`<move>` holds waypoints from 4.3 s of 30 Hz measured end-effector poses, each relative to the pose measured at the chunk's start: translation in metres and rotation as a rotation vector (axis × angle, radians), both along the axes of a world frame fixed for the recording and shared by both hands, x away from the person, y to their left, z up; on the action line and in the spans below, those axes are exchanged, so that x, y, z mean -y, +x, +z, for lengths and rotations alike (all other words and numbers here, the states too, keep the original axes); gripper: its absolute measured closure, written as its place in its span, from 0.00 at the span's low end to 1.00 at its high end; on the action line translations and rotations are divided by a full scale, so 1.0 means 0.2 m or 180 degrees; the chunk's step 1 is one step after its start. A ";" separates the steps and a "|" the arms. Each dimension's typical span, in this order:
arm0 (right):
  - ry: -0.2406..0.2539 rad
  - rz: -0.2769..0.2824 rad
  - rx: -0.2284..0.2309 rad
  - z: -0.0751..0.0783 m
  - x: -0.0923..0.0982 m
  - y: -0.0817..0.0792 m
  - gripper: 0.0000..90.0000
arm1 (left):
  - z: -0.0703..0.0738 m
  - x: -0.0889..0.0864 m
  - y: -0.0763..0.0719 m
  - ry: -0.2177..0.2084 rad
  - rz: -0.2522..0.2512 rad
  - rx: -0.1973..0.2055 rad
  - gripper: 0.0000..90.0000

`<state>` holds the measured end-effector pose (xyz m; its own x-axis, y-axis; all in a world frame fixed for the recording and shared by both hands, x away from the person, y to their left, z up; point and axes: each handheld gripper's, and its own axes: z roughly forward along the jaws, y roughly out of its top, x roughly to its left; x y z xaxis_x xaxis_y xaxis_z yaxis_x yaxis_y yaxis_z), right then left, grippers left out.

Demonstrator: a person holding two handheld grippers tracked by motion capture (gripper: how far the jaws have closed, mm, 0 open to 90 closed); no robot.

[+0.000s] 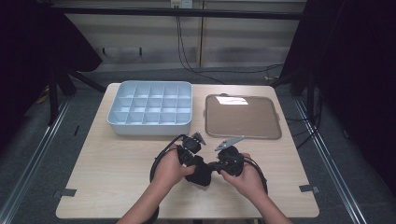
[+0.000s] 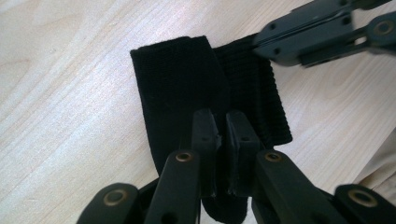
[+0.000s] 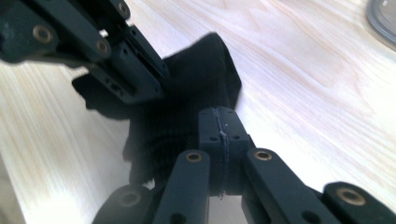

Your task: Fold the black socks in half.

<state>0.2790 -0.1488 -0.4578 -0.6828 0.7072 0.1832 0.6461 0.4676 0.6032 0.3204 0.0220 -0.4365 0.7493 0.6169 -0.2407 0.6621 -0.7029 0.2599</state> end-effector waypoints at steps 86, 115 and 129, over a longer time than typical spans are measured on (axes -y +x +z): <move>0.0249 -0.0138 -0.0015 -0.01 -0.04 0.04 0.78 | -0.05 -0.01 -0.05 -0.0123 -0.0069 0.0051 0.90; 0.0204 -0.0133 0.0004 -0.05 -0.10 0.06 0.76 | 0.10 -0.14 -0.03 -0.0334 0.0143 0.0166 0.65; 0.0218 -0.0147 0.0013 -0.06 -0.09 0.05 0.76 | -0.01 -0.08 -0.02 -0.0091 0.0150 0.0210 0.58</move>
<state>0.2893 -0.1316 -0.4692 -0.6506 0.7238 0.2296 0.6635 0.3949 0.6354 0.3166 0.0384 -0.4382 0.7345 0.6453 -0.2097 0.6750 -0.6631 0.3237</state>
